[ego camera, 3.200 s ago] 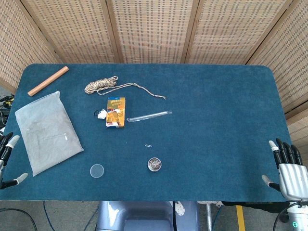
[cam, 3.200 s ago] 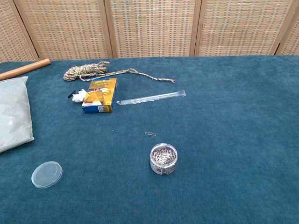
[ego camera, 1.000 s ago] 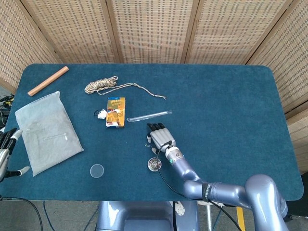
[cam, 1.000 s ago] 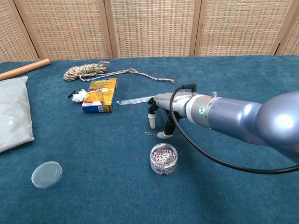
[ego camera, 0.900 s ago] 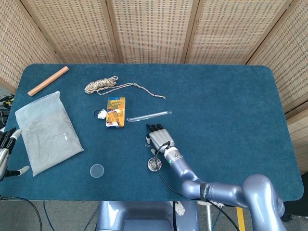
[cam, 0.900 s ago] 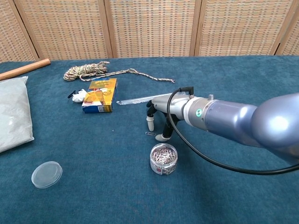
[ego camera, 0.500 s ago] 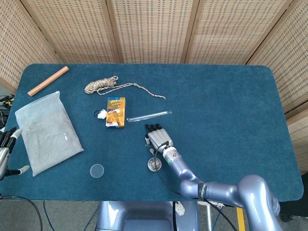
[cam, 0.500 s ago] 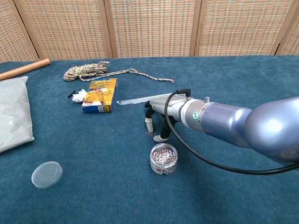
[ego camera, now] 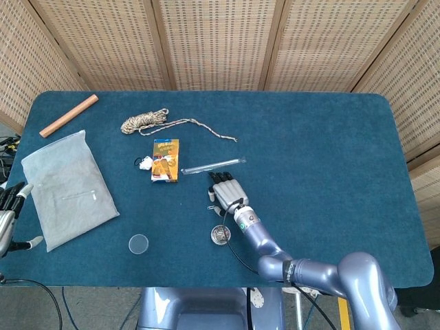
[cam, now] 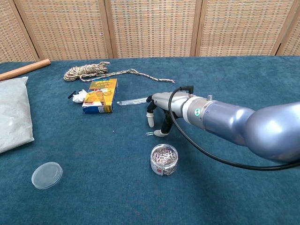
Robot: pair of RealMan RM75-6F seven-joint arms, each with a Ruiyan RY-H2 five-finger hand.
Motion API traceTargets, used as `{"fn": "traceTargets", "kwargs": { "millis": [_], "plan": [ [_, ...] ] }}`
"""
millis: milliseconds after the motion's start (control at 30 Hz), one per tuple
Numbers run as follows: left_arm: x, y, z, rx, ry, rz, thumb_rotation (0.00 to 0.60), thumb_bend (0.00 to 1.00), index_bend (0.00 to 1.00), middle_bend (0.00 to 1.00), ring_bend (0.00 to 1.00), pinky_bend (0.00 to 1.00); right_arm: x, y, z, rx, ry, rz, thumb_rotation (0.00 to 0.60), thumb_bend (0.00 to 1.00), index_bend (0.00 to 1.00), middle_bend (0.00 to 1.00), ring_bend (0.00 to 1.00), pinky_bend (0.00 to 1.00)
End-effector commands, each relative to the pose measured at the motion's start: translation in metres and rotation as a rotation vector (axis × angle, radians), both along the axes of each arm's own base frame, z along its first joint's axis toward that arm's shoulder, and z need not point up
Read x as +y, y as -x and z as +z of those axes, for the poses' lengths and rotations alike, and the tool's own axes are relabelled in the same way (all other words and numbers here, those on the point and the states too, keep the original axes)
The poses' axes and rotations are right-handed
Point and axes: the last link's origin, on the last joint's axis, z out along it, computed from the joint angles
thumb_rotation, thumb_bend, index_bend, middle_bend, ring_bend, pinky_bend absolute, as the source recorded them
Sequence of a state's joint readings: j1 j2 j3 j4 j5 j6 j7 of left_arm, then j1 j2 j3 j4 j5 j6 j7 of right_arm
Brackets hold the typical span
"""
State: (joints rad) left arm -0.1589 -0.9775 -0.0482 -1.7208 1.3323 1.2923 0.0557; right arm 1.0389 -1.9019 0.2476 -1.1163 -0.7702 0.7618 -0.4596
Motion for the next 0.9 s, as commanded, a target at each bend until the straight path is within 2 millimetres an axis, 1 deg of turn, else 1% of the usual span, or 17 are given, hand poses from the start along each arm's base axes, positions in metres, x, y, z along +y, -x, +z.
{"fn": "traceTargets", "kwargs": {
  "millis": [33, 400, 800, 900],
  "plan": [
    [0.0, 0.0, 0.0, 0.0, 0.0, 0.0, 0.6, 0.0, 0.0, 0.0, 0.0, 0.0, -0.002, 0.0, 0.001, -0.01, 0.001, -0.007, 0.6, 0.33, 0.48, 0.0, 0.0, 0.0],
    [0.0, -0.001, -0.001, 0.003, 0.001, 0.0, 0.6, 0.0, 0.0, 0.0, 0.0, 0.0, 0.003, -0.002, -0.001, -0.017, -0.028, -0.006, 0.6, 0.33, 0.49, 0.0, 0.0, 0.0],
    [0.0, 0.0, 0.0, -0.001, 0.002, 0.001, 0.6, 0.0, 0.0, 0.0, 0.0, 0.0, 0.004, 0.002, -0.01, 0.014, -0.035, -0.011, 0.6, 0.33, 0.49, 0.0, 0.0, 0.0],
    [0.0, 0.0, 0.0, -0.003, 0.004, 0.002, 0.6, 0.0, 0.0, 0.0, 0.0, 0.0, 0.004, 0.002, -0.011, 0.019, -0.04, -0.012, 0.6, 0.33, 0.51, 0.0, 0.0, 0.0]
  ]
}}
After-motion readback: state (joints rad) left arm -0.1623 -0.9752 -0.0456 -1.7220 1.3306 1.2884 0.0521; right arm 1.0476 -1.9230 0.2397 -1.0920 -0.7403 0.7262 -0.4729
